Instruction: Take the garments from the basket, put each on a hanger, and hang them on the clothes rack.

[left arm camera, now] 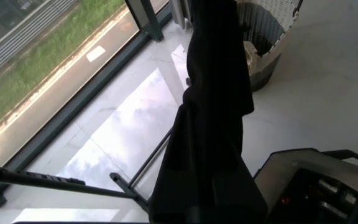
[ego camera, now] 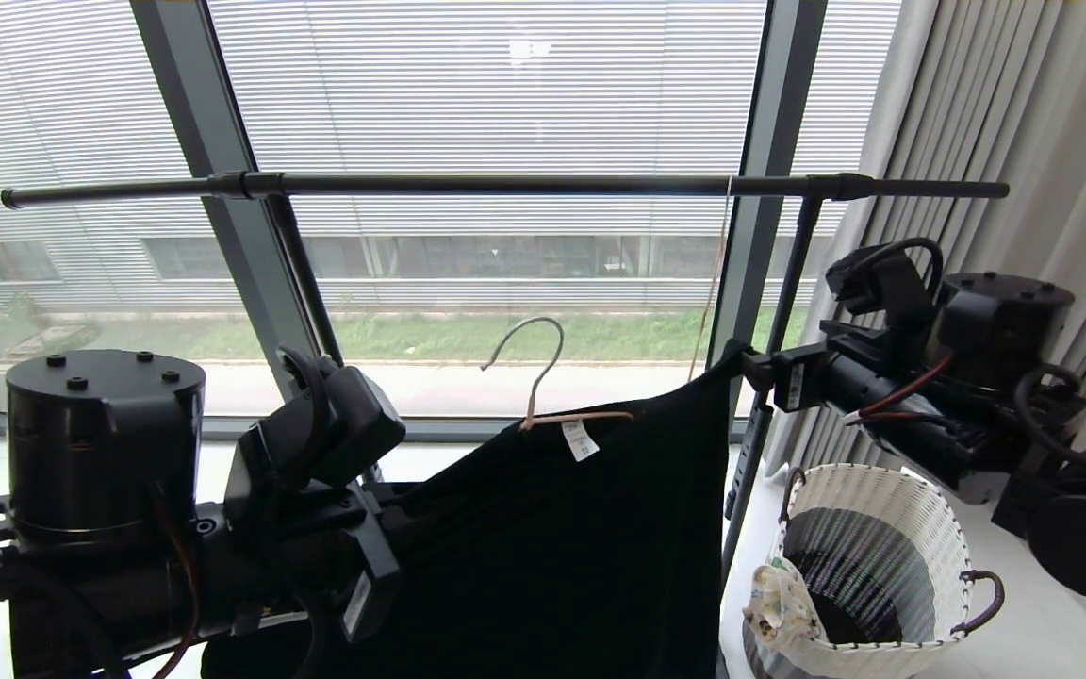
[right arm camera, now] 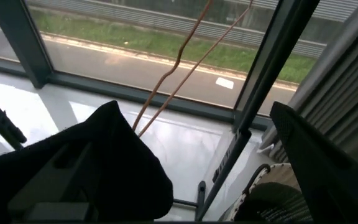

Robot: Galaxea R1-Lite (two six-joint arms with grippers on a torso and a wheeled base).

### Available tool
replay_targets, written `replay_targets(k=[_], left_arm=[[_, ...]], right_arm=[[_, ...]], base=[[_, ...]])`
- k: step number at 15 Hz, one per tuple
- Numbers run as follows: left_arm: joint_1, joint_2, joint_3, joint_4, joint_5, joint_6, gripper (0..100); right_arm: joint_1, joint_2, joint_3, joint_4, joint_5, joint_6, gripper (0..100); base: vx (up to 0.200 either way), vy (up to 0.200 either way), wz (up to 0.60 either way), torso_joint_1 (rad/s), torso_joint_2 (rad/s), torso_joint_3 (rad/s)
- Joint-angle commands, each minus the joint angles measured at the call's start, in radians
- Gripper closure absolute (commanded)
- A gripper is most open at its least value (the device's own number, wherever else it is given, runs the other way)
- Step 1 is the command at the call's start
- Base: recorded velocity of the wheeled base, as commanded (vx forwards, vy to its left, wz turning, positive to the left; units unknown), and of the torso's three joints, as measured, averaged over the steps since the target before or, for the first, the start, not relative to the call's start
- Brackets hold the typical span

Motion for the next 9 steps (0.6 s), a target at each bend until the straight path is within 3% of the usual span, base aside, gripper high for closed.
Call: replay_targets(k=[1, 6, 9], left_arm=[[-0.003, 0.033, -0.016, -0.001, 0.000, -0.001, 100], [-0.005, 0.050, -0.048, -0.001, 0.000, -0.001, 100], [-0.018, 0.062, -0.077, -0.001, 0.000, -0.003, 100]], right_arm=[[0.000, -0.139, -0.031, 0.102, 0.100, 0.000, 0], [-0.036, -0.311, -0.028, 0.389, 0.279, -0.075, 0], [-0.044, -0.360, -0.030, 0.579, 0.339, -0.130, 0]], base=[[0.000, 0.000, 0.00, 0.000, 0.00, 0.000], [0.000, 0.000, 0.00, 0.000, 0.00, 0.000], [0.000, 0.000, 0.00, 0.000, 0.00, 0.000]])
